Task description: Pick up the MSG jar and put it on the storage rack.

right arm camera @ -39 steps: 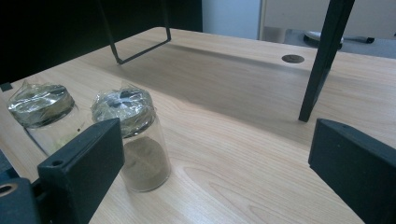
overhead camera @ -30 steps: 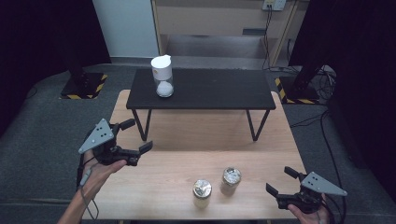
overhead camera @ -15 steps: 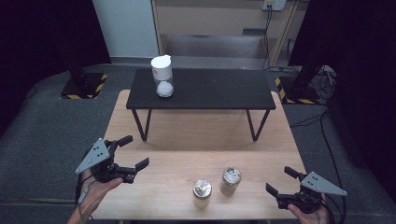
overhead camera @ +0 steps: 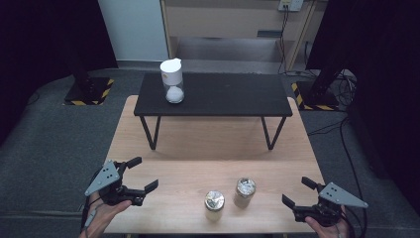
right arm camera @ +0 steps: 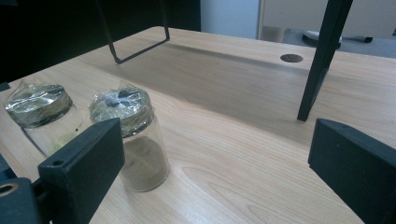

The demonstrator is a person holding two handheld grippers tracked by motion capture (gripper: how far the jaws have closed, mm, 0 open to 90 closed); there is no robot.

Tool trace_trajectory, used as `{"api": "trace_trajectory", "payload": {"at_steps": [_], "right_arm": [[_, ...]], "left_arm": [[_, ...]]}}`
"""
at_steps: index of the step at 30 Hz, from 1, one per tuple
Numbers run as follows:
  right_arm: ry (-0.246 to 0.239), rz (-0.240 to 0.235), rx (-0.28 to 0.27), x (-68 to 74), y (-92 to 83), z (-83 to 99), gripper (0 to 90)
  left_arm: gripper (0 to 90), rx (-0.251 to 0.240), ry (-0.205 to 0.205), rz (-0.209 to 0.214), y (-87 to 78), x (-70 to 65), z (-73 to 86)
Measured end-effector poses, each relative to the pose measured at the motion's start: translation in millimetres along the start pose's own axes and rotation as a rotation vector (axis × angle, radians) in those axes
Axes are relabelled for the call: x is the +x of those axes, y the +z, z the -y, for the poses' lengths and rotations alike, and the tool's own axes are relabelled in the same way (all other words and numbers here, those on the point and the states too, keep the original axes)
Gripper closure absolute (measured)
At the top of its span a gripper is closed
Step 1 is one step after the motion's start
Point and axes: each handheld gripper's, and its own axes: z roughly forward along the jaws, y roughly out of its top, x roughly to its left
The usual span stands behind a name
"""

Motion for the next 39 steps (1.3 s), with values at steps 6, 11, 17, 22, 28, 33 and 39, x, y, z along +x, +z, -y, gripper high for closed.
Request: {"api": "trace_trajectory", "payload": {"at_steps": [6,11,17,22,28,33,39], "right_arm": [[0.0,0.0,0.0,-0.1,-0.2,0.1,4.4],[0.0,0.0,-0.001,0.0,-0.2,0.0,4.4],[-0.001,-0.001,-0.003,-0.2,-0.2,0.2,4.4],[-0.002,-0.001,-0.002,0.2,-0.1,0.1,4.4],[-0.003,-0.001,-0.001,0.2,0.1,0.1,4.4],[-0.002,0.002,-0.001,0.0,0.1,0.2,4.4],[0.0,0.002,0.0,-0.3,0.0,0.3,4.4]], "left_arm": [[4.1,0.009,-0.013,-0.009,-4.5,-2.2,12.2],[4.1,0.018,-0.022,-0.022,-8.7,-2.5,20.6],[4.2,0.024,-0.018,-0.027,-10.9,-1.1,27.6],[4.4,0.005,-0.027,-0.013,-12.7,3.0,32.9],[4.8,-0.009,-0.026,-0.025,-16.5,7.6,37.6],[4.5,-0.015,-0.016,-0.045,-20.0,9.7,39.9],[3.9,-0.008,0.003,-0.062,-22.2,10.5,40.1]]}}
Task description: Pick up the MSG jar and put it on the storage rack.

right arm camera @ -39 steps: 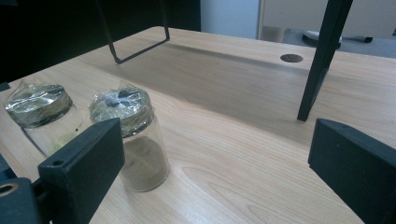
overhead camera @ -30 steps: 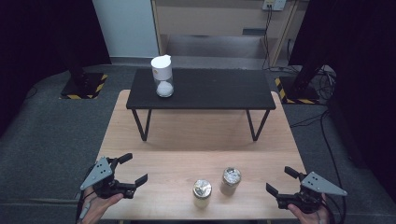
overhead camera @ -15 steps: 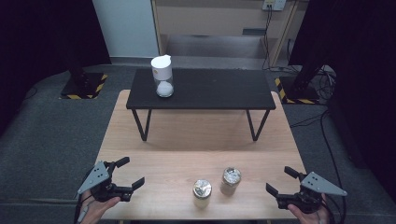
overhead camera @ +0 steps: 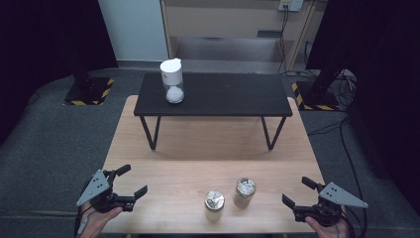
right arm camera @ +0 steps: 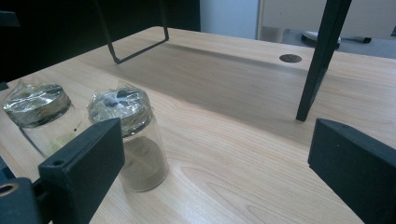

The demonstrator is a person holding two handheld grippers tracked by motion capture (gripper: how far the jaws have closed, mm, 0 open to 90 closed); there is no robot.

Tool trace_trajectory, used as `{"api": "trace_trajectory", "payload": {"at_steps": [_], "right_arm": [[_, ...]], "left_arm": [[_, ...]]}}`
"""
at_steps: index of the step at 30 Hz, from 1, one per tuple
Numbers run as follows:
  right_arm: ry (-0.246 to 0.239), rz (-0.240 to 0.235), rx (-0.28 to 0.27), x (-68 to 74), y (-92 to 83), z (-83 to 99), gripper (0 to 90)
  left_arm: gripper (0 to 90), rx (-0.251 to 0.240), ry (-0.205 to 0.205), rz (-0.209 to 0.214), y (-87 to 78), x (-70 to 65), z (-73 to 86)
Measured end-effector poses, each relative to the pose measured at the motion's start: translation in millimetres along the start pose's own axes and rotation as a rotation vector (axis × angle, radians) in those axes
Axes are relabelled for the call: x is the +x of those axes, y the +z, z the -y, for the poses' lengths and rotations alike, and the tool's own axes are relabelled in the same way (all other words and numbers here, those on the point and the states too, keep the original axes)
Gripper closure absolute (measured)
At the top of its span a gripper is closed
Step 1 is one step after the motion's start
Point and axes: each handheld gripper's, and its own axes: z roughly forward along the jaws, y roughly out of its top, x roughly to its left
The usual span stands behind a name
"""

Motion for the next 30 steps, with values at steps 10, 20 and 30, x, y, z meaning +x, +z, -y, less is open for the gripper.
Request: {"api": "trace_trajectory", "payload": {"at_steps": [10,20,30], "right_arm": [[-0.005,0.0,0.0,0.7,0.2,-0.1,4.5],[0.009,0.009,-0.005,-0.1,1.0,0.2,4.5],[0.007,0.002,-0.011,0.1,-0.1,1.0,4.5]], "left_arm": [[3.7,0.0,-0.013,-0.004,0.2,1.9,2.3],[3.7,0.0,-0.031,0.004,-0.2,4.9,4.5],[3.7,0.007,-0.023,0.002,0.2,3.1,2.6]]}}
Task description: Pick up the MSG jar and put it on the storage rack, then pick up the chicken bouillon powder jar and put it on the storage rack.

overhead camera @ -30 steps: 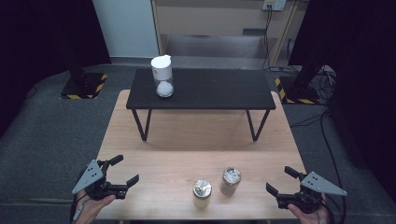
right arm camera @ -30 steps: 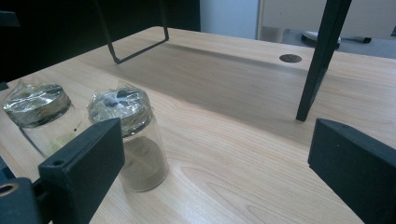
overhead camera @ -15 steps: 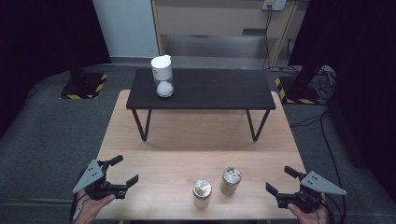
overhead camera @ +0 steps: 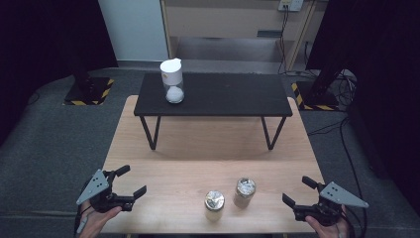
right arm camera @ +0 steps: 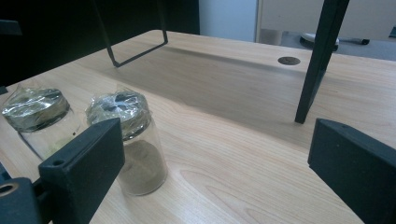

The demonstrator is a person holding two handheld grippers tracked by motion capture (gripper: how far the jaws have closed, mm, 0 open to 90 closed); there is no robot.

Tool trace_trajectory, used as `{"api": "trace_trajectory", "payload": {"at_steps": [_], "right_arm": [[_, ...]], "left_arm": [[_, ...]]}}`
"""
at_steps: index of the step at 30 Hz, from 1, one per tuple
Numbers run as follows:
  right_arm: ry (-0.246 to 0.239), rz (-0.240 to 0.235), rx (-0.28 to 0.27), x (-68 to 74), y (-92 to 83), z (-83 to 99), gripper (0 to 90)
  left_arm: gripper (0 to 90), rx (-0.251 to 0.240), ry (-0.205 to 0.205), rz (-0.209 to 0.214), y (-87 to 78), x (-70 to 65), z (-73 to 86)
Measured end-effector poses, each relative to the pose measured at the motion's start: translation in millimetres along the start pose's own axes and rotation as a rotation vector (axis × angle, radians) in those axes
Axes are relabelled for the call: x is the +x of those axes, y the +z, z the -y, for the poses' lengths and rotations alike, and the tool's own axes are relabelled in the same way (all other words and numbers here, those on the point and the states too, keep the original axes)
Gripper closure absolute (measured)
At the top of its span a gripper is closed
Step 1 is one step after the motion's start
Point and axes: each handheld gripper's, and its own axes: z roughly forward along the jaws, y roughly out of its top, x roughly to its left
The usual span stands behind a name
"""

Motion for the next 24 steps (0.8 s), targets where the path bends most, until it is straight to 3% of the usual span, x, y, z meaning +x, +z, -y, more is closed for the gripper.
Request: {"api": "trace_trajectory", "payload": {"at_steps": [12,15,24], "right_arm": [[-0.022,0.006,-0.044,3.8,-5.0,0.4,1.5],[-0.016,-0.009,-0.055,3.8,-5.5,-0.3,1.2],[-0.058,-0.067,-0.066,12.5,-4.8,-11.8,1.6]], "left_arm": [[3.8,-0.008,-0.02,0.003,-0.1,2.7,2.4],[3.8,-0.008,-0.021,0.003,-0.3,2.5,2.2],[3.9,-0.003,-0.026,0.002,-0.3,2.9,2.4]]}}
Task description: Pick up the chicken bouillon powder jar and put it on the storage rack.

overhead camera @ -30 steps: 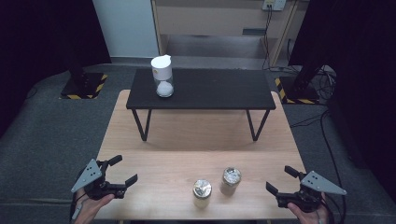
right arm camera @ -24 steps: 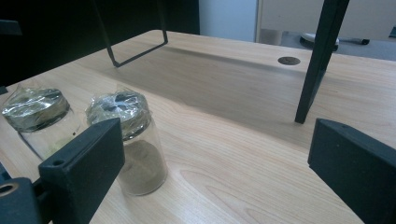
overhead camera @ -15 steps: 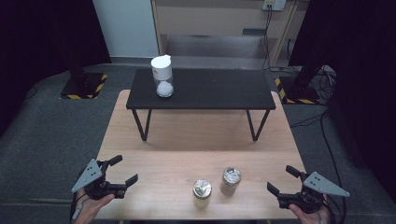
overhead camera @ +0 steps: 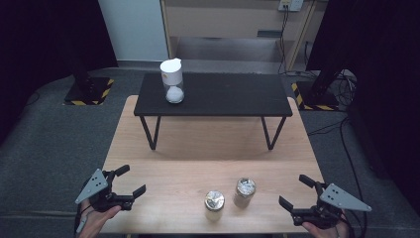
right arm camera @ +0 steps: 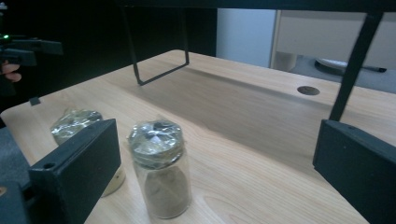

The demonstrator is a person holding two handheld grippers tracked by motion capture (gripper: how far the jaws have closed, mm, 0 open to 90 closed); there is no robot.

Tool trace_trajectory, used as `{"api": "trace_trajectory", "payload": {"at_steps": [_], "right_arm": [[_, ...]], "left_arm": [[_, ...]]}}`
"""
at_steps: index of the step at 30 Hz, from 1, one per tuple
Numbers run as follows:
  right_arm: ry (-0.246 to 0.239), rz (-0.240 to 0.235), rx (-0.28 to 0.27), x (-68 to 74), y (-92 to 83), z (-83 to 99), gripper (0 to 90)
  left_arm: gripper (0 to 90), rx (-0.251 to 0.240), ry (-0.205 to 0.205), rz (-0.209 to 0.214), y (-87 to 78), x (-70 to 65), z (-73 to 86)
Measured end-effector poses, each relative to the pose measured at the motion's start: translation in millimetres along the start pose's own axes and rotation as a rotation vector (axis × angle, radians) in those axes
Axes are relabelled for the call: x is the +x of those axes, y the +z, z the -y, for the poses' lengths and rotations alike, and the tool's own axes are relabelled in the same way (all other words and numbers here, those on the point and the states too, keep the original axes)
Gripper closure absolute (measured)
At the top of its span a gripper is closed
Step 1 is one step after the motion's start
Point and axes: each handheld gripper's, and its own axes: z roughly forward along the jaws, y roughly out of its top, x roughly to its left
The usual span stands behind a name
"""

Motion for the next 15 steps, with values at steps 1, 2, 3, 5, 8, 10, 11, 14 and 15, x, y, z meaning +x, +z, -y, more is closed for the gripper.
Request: {"api": "trace_trajectory", "payload": {"at_steps": [1,2,3,5,8,10,11,14,15], "right_arm": [[-0.001,-0.007,0.0,0.1,0.3,-0.4,1.6],[0.0,-0.012,0.0,0.7,0.3,-1.0,1.8],[-0.003,-0.015,0.001,1.4,0.2,-1.7,2.1],[0.008,-0.025,-0.004,1.6,-0.3,-2.1,2.1],[0.007,-0.037,-0.011,3.5,-0.5,-4.7,2.2],[0.007,-0.049,-0.01,4.5,0.1,-7.5,2.2],[0.004,-0.051,-0.009,5.1,0.7,-8.5,2.2],[0.005,-0.072,-0.009,7.1,3.5,-11.5,2.2],[0.0,-0.074,-0.007,7.7,4.1,-12.4,2.2]], "left_arm": [[3.9,0.0,0.0,0.0,0.0,-0.1,-0.2],[3.9,-0.001,0.002,0.001,0.1,-0.2,-0.3],[3.9,-0.001,0.002,0.001,0.4,-0.4,-0.3],[3.9,0.002,0.003,0.003,0.8,-0.7,-0.5],[3.8,0.003,0.001,0.004,0.8,-0.5,-0.6],[3.8,0.005,-0.001,0.002,0.6,-0.3,-0.6],[3.7,0.004,-0.003,0.002,0.4,-0.1,-0.5],[3.7,0.003,-0.008,0.001,0.1,0.3,-0.1],[3.7,0.002,-0.008,0.0,0.0,0.4,0.1]]}}
